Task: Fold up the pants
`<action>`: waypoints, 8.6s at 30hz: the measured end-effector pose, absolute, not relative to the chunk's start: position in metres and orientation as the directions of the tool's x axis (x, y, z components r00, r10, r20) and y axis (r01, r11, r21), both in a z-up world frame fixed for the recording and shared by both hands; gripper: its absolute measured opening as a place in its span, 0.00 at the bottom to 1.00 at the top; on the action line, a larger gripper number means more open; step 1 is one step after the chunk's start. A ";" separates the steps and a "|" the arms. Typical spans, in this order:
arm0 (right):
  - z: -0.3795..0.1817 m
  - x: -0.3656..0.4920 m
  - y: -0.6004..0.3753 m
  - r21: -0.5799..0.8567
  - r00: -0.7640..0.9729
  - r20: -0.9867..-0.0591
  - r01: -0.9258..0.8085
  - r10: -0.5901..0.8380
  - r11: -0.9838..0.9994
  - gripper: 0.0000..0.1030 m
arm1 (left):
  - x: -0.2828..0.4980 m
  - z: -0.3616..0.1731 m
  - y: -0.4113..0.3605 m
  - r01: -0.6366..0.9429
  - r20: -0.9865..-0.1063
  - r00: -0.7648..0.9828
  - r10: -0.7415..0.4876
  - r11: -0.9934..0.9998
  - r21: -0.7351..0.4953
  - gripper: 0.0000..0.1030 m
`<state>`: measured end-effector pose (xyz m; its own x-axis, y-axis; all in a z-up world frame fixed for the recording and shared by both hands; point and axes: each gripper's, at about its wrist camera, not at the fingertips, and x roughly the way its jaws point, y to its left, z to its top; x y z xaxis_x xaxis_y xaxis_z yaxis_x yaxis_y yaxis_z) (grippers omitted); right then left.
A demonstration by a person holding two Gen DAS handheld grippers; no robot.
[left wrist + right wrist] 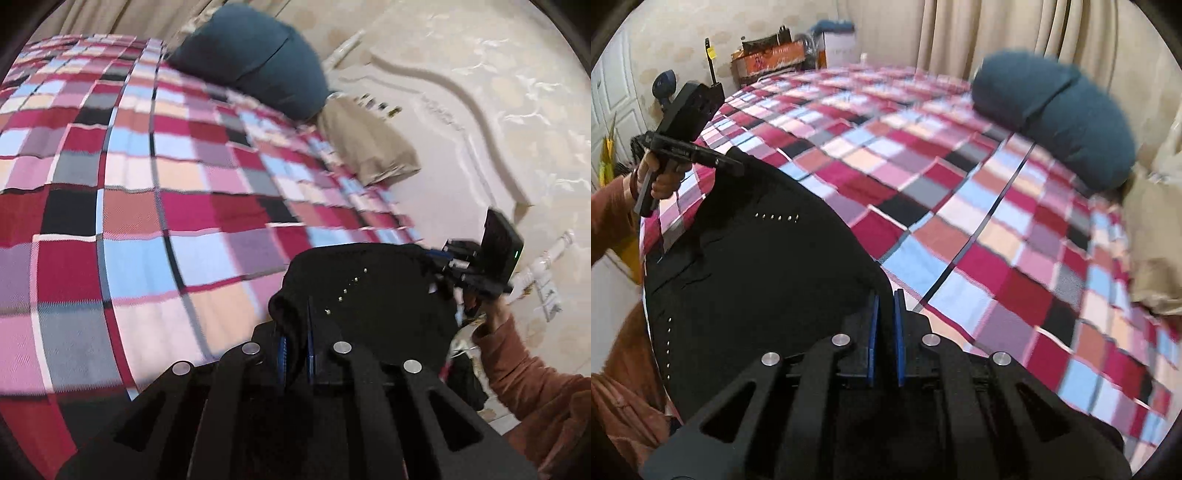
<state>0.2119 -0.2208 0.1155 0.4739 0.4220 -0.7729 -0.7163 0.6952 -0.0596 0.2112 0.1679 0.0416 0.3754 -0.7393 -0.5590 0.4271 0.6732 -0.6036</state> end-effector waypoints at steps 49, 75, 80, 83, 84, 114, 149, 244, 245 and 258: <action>0.013 0.018 -0.318 0.670 0.510 -0.561 -0.182 0.651 0.720 0.79 | -0.058 -0.055 0.152 -0.188 -0.436 0.712 -0.551 0.449 -0.874 0.41; 0.001 0.070 -0.311 0.667 0.575 -0.614 0.012 0.540 0.745 0.16 | -0.043 -0.038 0.146 -0.303 -0.611 0.713 -0.343 0.635 -0.711 0.08; 0.003 0.058 -0.316 0.718 0.583 -0.578 0.031 0.570 0.696 0.10 | -0.045 -0.032 0.159 -0.291 -0.580 0.741 -0.339 0.616 -0.732 0.08; 0.014 0.038 -0.315 0.734 0.590 -0.550 0.003 0.592 0.679 0.10 | -0.053 -0.030 0.168 -0.294 -0.569 0.753 -0.332 0.604 -0.741 0.08; 0.013 0.030 -0.314 0.736 0.585 -0.550 0.002 0.596 0.677 0.10 | -0.056 -0.032 0.171 -0.300 -0.573 0.751 -0.328 0.605 -0.738 0.08; -0.002 0.017 -0.728 0.713 0.792 -0.610 0.539 0.018 0.449 0.05 | 0.002 -0.002 0.094 -0.100 -0.569 0.734 -0.371 0.769 -0.632 0.77; 0.023 0.021 -0.694 0.829 0.885 -0.461 0.405 0.063 0.385 0.06 | 0.009 -0.022 0.090 -0.124 -0.598 0.710 -0.372 0.770 -0.626 0.84; 0.093 0.067 -0.318 0.376 0.605 -0.670 -0.224 0.431 0.899 0.19 | 0.018 -0.023 0.096 0.022 -0.595 0.643 -0.482 0.789 -0.615 0.88; 0.087 0.066 -0.310 0.368 0.596 -0.679 -0.229 0.429 0.901 0.19 | 0.018 -0.023 0.095 0.024 -0.596 0.643 -0.481 0.790 -0.613 0.88; 0.049 0.058 -0.269 0.268 0.556 -0.748 -0.245 0.361 0.932 0.20 | 0.018 -0.023 0.094 0.034 -0.599 0.649 -0.469 0.805 -0.592 0.88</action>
